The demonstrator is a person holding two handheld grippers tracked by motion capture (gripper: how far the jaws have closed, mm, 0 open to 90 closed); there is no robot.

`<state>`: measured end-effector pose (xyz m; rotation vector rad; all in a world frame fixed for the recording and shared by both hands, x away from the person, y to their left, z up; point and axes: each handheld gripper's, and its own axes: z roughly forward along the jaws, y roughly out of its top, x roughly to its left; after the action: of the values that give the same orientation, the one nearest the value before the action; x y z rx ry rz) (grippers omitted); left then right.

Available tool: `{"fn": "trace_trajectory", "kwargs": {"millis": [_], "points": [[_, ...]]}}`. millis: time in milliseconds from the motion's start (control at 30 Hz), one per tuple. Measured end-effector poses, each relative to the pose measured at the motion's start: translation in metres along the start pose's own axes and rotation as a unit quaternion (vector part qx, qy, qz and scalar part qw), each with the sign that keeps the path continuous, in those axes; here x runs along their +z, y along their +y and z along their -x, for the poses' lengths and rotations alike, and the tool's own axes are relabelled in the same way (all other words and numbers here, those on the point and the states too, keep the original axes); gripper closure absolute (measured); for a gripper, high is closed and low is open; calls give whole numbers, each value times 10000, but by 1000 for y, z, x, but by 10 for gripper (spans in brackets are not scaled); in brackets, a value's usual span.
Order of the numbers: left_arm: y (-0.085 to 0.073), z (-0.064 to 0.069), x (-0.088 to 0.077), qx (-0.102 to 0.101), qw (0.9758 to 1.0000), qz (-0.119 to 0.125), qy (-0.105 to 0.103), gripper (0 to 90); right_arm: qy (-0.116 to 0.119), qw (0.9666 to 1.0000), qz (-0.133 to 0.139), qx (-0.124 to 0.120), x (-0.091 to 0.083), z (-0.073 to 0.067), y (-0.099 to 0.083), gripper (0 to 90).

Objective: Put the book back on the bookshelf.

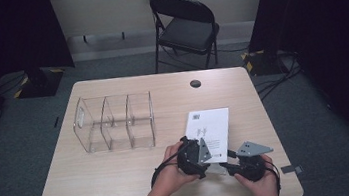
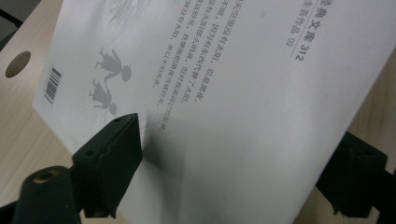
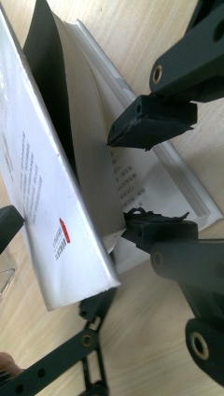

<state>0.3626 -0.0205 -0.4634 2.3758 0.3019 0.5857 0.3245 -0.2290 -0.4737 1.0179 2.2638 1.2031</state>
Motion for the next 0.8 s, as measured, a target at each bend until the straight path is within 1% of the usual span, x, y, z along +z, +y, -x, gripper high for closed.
{"fn": "trace_trajectory", "kwargs": {"millis": [33, 67, 100, 133, 200, 233, 267, 300, 333, 400, 500, 533, 567, 600, 633, 700, 733, 767, 800], "points": [[1, 2, 2, -23, 9999, -16, 133, 148, -4, 10000, 29, -8, 0, 0, 0, 557], [2, 1, 3, 61, 9998, -137, 108, 134, -1, 10000, 40, 5, 0, 0, 0, 557], [2, 3, 6, -63, 9999, -67, 136, 106, 1, 10000, 30, 11, 0, 0, 1, 557], [4, 3, 6, 79, 9994, -249, 204, 90, 4, 10000, 27, 16, -1, -1, 1, 557], [5, 5, 11, -2, 9994, -255, 214, 33, 14, 10000, 27, 35, -1, -1, 1, 558], [6, 6, 12, -56, 9992, -281, 277, 18, 11, 10000, 27, 50, -2, -1, 2, 558], [7, 4, 12, -119, 9993, -284, 225, 12, 14, 10000, 37, 76, -2, -1, 2, 558], [7, 4, 14, -184, 9992, -270, 219, 8, 32, 10000, 34, 77, -2, -1, 2, 558], [7, 3, 14, -180, 9991, -299, 232, 1, 31, 9999, 24, 92, -3, -1, 2, 558], [7, 2, 14, -137, 9993, -295, 203, 0, 19, 9999, -5, 117, -4, -2, 3, 558], [6, 1, 14, -150, 9992, -293, 208, 0, 3, 9999, -8, 111, -4, -3, 3, 560], [7, 2, 15, -208, 9990, -270, 281, 0, 8, 9999, -10, 118, -4, -3, 3, 561], [7, 1, 16, -207, 9991, -288, 252, 0, 18, 9999, -4, 114, -4, -3, 4, 562], [7, 1, 16, -224, 9990, -271, 279, 0, 24, 9999, -7, 103, -5, -3, 4, 562], [8, 1, 16, -191, 9989, -306, 289, 0, 17, 10000, -13, 78, -5, -3, 4, 562], [8, 0, 17, -188, 9990, -299, 289, 10, 33, 10000, -16, 71, -5, -3, 4, 562], [8, 0, 15, -145, 9988, -336, 317, 18, 40, 10000, -16, 55, -5, -3, 4, 562], [7, 1, 15, -199, 9988, -256, 373, 51, 43, 10000, -24, 39, -5, -2, 4, 561], [7, 0, 15, -148, 9989, -245, 374, 66, 59, 10000, -31, 54, -5, -2, 4, 562]]}}
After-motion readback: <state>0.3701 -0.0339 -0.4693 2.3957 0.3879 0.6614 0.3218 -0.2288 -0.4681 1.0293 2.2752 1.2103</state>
